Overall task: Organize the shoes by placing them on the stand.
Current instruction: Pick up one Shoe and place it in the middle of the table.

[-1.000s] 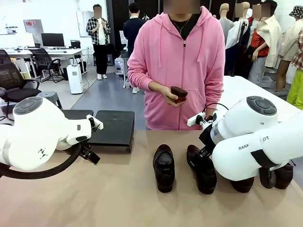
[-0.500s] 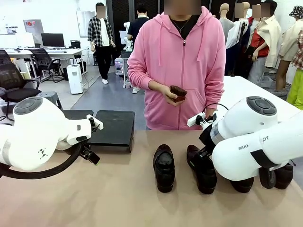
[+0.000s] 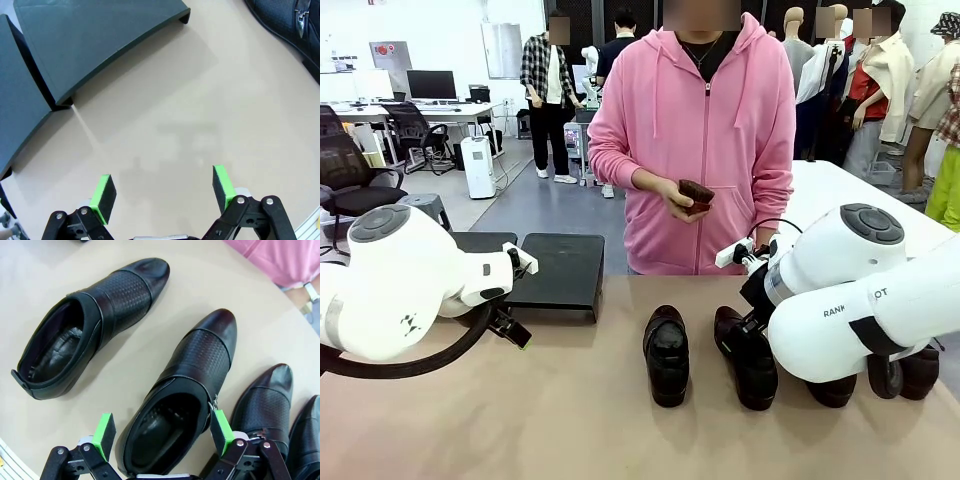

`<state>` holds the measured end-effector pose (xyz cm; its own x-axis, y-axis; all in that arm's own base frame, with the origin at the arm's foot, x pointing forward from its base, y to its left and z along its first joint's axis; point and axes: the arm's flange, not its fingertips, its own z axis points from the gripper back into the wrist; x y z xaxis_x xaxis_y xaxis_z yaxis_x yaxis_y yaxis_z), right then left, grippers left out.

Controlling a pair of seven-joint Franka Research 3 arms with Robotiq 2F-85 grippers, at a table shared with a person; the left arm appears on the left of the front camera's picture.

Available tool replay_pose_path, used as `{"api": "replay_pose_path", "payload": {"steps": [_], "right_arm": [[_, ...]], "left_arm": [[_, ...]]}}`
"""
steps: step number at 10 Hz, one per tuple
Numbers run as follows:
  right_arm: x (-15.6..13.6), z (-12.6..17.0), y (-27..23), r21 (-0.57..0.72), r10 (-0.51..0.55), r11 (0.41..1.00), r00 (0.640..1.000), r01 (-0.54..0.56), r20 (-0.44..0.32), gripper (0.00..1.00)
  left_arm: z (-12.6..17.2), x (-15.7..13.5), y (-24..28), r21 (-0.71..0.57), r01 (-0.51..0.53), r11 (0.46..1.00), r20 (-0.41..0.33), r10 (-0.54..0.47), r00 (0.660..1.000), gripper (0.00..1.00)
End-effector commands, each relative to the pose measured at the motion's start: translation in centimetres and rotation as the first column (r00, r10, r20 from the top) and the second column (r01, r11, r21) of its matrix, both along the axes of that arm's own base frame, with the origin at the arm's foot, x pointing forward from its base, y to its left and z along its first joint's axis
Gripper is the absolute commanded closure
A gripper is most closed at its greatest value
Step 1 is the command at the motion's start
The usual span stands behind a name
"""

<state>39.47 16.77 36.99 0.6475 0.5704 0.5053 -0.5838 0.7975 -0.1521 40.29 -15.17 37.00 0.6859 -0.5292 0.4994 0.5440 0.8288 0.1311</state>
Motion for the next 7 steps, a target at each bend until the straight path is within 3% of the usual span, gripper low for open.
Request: {"api": "replay_pose_path", "payload": {"steps": [1,2,3,6,7], "right_arm": [[-2.1,2.5,-1.0,-0.006,0.068,0.998,0.997,-0.069,-0.026,0.00],[-4.8,5.8,-2.7,0.047,0.000,0.999,0.999,0.003,-0.045,0.00],[-7.9,9.6,-5.2,0.117,-0.066,0.990,0.994,0.076,-0.091,0.00],[-16.2,15.5,-12.1,0.240,-0.062,0.963,0.970,0.120,-0.236,0.00],[-19.6,16.5,-15.5,0.294,-0.092,0.943,0.972,0.155,-0.216,0.00]], "left_arm": [[2.7,-1.4,0.9,-0.020,0.075,0.997,0.026,-0.075,0.997,0.00],[5.8,-3.4,1.7,-0.031,0.079,0.996,-0.011,-0.079,0.997,0.00],[9.1,-6.2,2.3,-0.094,-0.009,0.996,-0.072,0.002,0.997,0.00],[15.3,-15.1,7.4,-0.230,0.078,0.970,-0.073,-0.097,0.993,0.00],[16.1,-19.1,10.3,-0.288,0.107,0.951,-0.081,-0.136,0.987,0.00]]}}
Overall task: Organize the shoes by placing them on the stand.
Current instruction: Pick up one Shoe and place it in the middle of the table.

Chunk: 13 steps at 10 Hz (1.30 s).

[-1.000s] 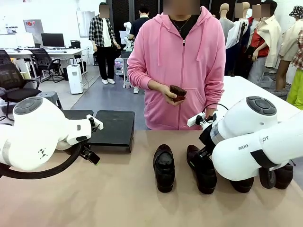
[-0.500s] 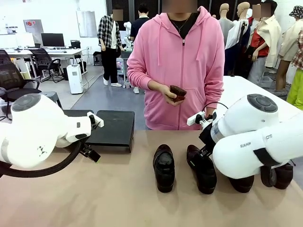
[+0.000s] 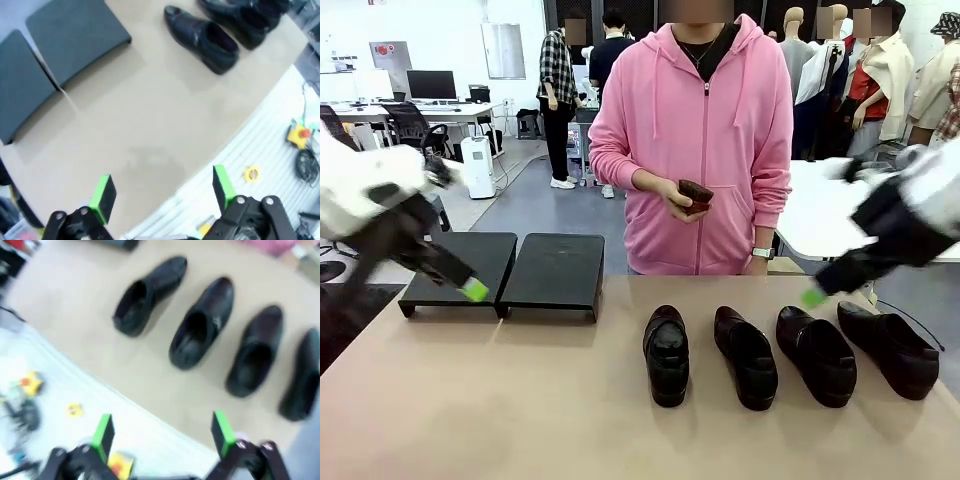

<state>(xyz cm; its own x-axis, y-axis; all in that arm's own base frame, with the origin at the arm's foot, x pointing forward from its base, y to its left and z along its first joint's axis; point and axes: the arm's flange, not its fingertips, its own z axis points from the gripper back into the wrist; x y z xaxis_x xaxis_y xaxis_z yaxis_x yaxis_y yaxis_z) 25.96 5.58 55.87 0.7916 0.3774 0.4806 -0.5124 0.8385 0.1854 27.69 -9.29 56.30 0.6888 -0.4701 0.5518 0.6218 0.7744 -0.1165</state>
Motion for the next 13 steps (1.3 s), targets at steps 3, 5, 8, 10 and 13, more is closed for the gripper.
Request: {"api": "replay_pose_path", "payload": {"steps": [3,5,8,10,13], "right_arm": [[-9.5,-2.5,-12.8,0.232,-0.239,0.945,0.971,0.229,0.015,0.00],[-8.9,-3.2,-14.2,0.280,-0.322,0.915,0.944,0.292,0.068,0.00],[-9.9,2.5,-14.2,0.238,-0.243,0.942,0.970,0.236,0.001,0.00],[-9.8,2.4,-14.9,0.243,-0.280,0.931,0.960,0.273,-0.004,0.00],[1.7,0.2,-5.6,-0.016,-0.277,0.961,0.956,0.276,-0.100,0.00]], "left_arm": [[-6.3,-11.1,11.9,-0.274,-0.055,0.960,-0.056,0.041,0.998,0.00],[-8.9,-9.6,13.5,-0.301,-0.166,0.939,-0.119,0.136,0.984,0.00],[2.9,-9.4,13.6,-0.250,-0.034,0.968,-0.065,0.018,0.998,0.00],[2.9,-9.4,13.6,-0.250,-0.034,0.968,-0.065,0.018,0.998,0.00],[2.9,-9.4,13.6,-0.250,-0.034,0.968,-0.065,0.018,0.998,0.00]]}}
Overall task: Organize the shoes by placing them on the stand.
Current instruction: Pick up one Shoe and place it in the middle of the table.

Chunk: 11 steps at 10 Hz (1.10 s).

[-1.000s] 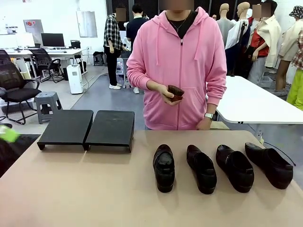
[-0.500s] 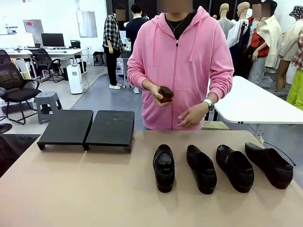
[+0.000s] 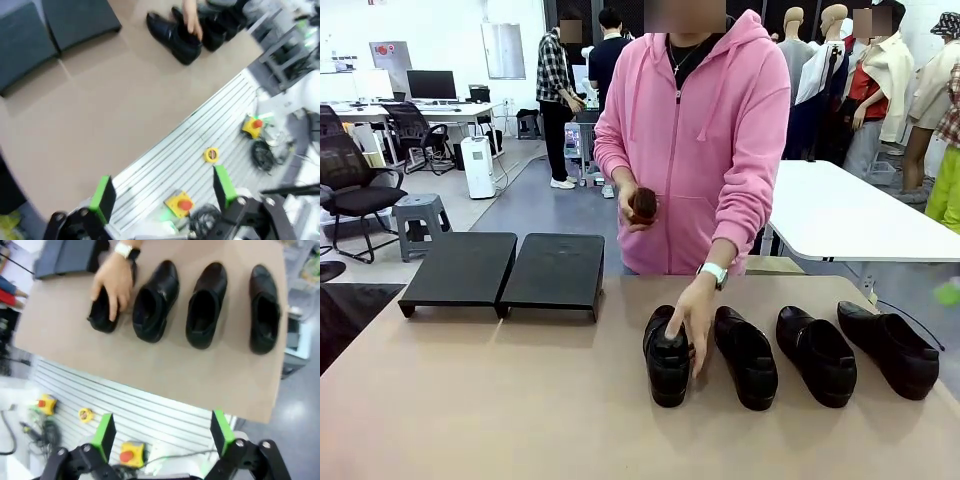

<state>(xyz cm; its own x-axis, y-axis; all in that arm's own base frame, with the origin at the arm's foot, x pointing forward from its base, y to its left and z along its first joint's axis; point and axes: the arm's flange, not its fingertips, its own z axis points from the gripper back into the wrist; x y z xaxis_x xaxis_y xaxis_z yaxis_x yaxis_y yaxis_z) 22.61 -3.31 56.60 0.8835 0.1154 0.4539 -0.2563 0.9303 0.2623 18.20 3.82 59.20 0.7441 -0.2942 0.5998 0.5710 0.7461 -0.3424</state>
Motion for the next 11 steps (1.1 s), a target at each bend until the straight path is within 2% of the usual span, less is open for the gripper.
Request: {"api": "replay_pose_path", "payload": {"steps": [1,2,3,4,6,7,8,11], "right_arm": [[8.0,-2.3,5.6,-0.103,0.007,0.994,0.993,-0.020,-0.121,0.00],[9.7,-3.7,7.0,-0.132,-0.016,0.991,0.989,-0.004,-0.146,0.00],[9.8,-3.5,7.2,-0.116,0.039,0.991,0.984,-0.060,-0.171,0.00],[9.0,-1.9,4.5,-0.021,0.038,0.999,0.985,-0.042,-0.169,0.00],[6.9,0.2,-2.5,0.062,-0.043,0.997,0.993,0.050,-0.113,0.00],[6.1,0.3,-4.8,0.086,-0.110,0.989,0.989,0.118,-0.095,0.00],[5.9,-0.2,-5.4,0.109,-0.103,0.988,0.991,0.112,-0.082,0.00],[10.4,-3.0,-2.5,-0.005,-0.105,0.994,0.992,0.105,-0.068,0.00]], "left_arm": [[0.0,0.1,0.5,-0.009,0.020,1.000,0.004,-0.020,1.000,0.00],[0.0,0.1,0.5,-0.009,0.020,1.000,0.004,-0.020,1.000,0.00],[0.0,0.1,0.5,-0.009,0.020,1.000,0.004,-0.020,1.000,0.00],[0.0,0.1,0.5,-0.009,0.020,1.000,0.004,-0.020,1.000,0.00],[0.0,0.1,0.5,-0.009,0.020,1.000,0.004,-0.020,1.000,0.00],[0.0,0.1,0.5,-0.009,0.020,1.000,0.004,-0.020,1.000,0.00],[0.0,0.1,0.5,-0.009,0.020,1.000,0.004,-0.020,1.000,0.00],[0.0,0.1,0.5,-0.009,0.020,1.000,0.004,-0.020,1.000,0.00]]}}
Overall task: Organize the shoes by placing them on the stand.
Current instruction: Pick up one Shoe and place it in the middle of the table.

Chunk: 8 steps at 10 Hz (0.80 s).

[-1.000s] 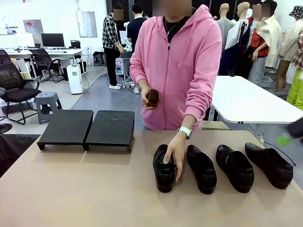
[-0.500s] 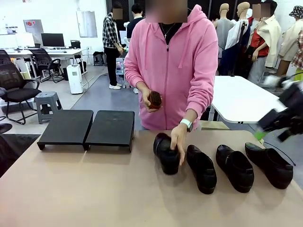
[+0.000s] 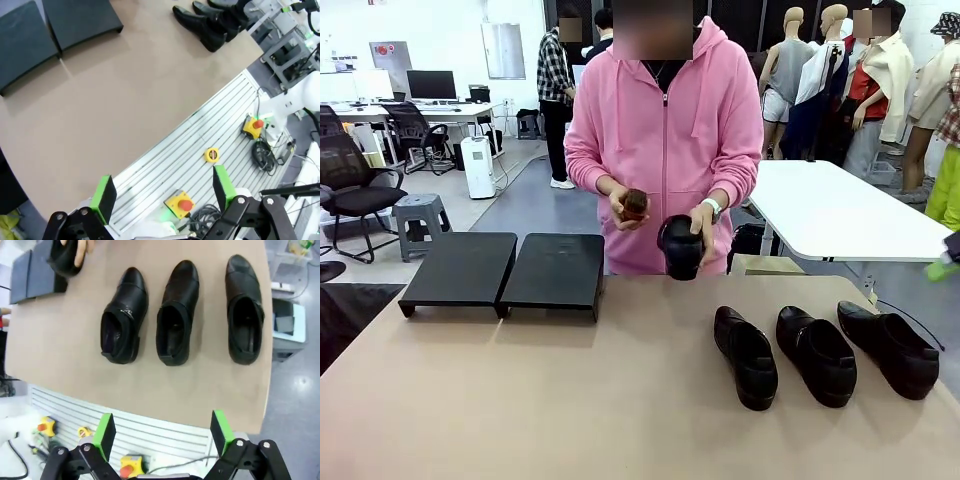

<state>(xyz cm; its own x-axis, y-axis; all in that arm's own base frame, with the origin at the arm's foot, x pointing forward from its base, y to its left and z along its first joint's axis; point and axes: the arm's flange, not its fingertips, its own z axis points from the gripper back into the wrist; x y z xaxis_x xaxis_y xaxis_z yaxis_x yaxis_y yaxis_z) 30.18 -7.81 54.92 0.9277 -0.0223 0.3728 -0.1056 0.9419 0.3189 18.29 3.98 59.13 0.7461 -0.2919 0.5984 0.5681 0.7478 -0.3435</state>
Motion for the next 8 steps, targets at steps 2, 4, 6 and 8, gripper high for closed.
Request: {"api": "replay_pose_path", "payload": {"steps": [2,4,6,8], "right_arm": [[7.7,-4.9,5.2,-0.151,0.023,0.988,1.000,-0.026,-0.021,0.00],[11.9,-9.9,7.7,-0.194,0.000,0.981,0.995,-0.018,-0.095,0.00],[14.0,-13.3,8.2,-0.207,-0.020,0.978,0.991,-0.008,-0.131,0.00],[15.5,-16.7,8.2,-0.221,-0.035,0.975,0.989,0.002,-0.144,0.00]], "left_arm": [[0.1,0.0,0.3,-0.009,0.023,1.000,0.006,-0.023,1.000,0.00],[0.1,0.0,0.3,-0.009,0.023,1.000,0.006,-0.023,1.000,0.00],[0.1,0.0,0.3,-0.009,0.023,1.000,0.006,-0.023,1.000,0.00],[0.1,0.0,0.3,-0.009,0.023,1.000,0.006,-0.023,1.000,0.00]]}}
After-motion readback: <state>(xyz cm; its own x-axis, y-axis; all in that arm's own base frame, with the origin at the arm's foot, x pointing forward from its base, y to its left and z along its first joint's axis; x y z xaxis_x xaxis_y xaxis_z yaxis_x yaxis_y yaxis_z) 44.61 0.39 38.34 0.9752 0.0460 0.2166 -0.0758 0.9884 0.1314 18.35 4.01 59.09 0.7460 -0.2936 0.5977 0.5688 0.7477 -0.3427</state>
